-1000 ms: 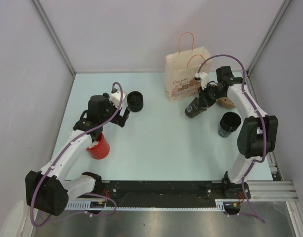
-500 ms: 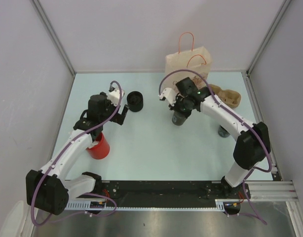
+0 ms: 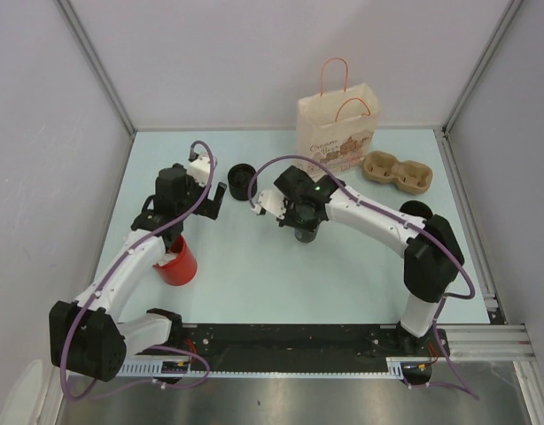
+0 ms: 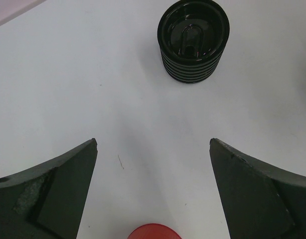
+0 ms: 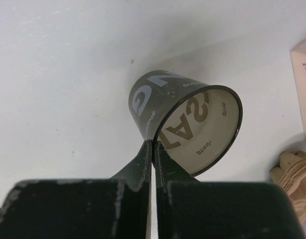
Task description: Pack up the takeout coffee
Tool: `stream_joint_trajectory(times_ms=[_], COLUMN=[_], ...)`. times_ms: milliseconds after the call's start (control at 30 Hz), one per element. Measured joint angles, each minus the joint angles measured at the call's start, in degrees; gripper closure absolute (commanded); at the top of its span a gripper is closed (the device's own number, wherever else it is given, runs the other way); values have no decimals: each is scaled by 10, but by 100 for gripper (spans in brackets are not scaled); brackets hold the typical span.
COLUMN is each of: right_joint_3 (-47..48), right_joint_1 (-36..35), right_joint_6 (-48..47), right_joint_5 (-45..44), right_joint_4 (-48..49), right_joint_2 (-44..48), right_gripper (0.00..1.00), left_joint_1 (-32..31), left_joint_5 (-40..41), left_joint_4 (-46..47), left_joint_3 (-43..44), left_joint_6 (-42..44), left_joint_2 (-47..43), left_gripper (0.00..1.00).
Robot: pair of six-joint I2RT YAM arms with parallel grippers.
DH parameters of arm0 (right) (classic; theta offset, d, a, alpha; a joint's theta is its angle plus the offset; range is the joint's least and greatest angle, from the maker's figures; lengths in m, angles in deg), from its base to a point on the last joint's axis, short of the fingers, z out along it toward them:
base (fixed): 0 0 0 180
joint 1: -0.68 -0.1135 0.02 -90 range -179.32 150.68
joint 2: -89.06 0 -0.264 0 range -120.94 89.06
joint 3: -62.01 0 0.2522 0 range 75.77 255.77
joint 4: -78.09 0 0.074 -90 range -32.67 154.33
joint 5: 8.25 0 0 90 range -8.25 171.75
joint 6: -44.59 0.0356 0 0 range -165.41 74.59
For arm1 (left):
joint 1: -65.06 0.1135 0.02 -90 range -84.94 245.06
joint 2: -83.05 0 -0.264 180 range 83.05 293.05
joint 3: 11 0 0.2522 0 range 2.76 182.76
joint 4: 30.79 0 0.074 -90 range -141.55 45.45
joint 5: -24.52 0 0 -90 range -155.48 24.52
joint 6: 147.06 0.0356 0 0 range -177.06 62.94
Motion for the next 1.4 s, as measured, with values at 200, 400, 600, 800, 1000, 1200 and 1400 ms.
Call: stream_joint_trajectory(times_ms=[200,400,600,800,1000,1200,1400], right_joint_3=[0,0,-1,-2,-2,-3,-4], right_joint_1=[-48,-63,-75,-79,-85,-93,-98], right_joint_6=[0,3,10,14,22,25,27], right_joint_5=[-17,-34,-46,-50,-49,-42,-38], right_joint_4=[0,3,9,11,12,12,11], right_joint_2=[-19,-25,-25,-25,-25,-25,-25], right_gripper=[100,100,100,100,100,97,77], left_joint_1=[1,3,3,4,4,4,4], left_joint_5=[0,2,2,2,2,2,2], left_joint_4=[3,5,5,5,6,7,7], left_joint_3=[0,0,0,0,0,0,0], left_joint_6=[-4,-4,-4,-4,-4,-4,-4], left_joint_2=[5,5,5,5,10,10,13], left_gripper=[1,1,1,1,1,0,0])
